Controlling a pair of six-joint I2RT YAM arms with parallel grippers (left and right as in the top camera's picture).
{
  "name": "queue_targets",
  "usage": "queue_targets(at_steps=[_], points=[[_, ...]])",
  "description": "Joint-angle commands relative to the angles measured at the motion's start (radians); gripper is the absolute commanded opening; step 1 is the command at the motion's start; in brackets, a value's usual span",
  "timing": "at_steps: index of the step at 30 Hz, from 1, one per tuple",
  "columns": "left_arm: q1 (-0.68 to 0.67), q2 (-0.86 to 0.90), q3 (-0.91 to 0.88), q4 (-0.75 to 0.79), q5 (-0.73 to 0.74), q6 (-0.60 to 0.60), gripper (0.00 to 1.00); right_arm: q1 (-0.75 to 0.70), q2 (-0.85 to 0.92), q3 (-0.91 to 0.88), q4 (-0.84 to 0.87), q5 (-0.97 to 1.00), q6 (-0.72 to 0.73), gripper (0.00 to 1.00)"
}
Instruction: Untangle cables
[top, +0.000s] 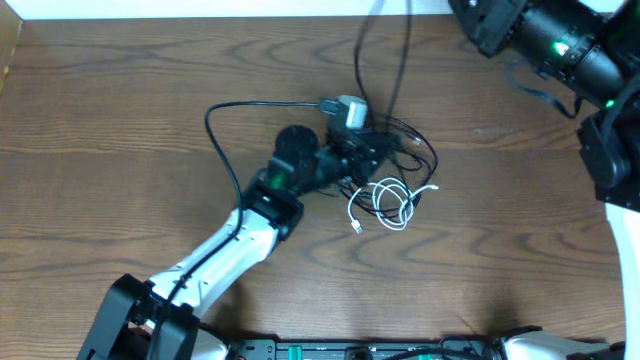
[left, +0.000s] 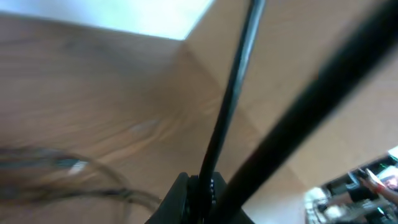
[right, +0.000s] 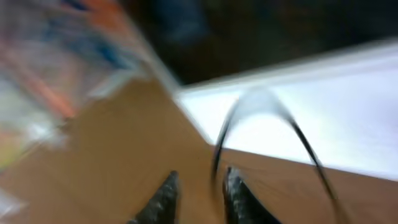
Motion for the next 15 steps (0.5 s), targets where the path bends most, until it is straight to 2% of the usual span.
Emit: queue_targets(at_steps=[1,7,12,15], points=[[0.076,-0.005,0.008,-0.034,-0.022,0.011,0.07,-0.036,0.011,0.004,-0.118,0.219,-0.186,0.44],[0.159,-0.092,0.034,0.006,-0.009,-0.182,0.07,-0.076,0.068,0.003,-0.423,0.315,-0.394,0.58],[0.169,-0.201,0.078,0.045,-0.006,-0.286,0.08,-0.077,0.164,0.001,-0.62,0.286,-0.407,0.63],[0.169,-0.25,0.098,0.045,-0.006,-0.323,0.08,-0.077,0.248,0.001,-0.689,0.17,-0.407,0.65]])
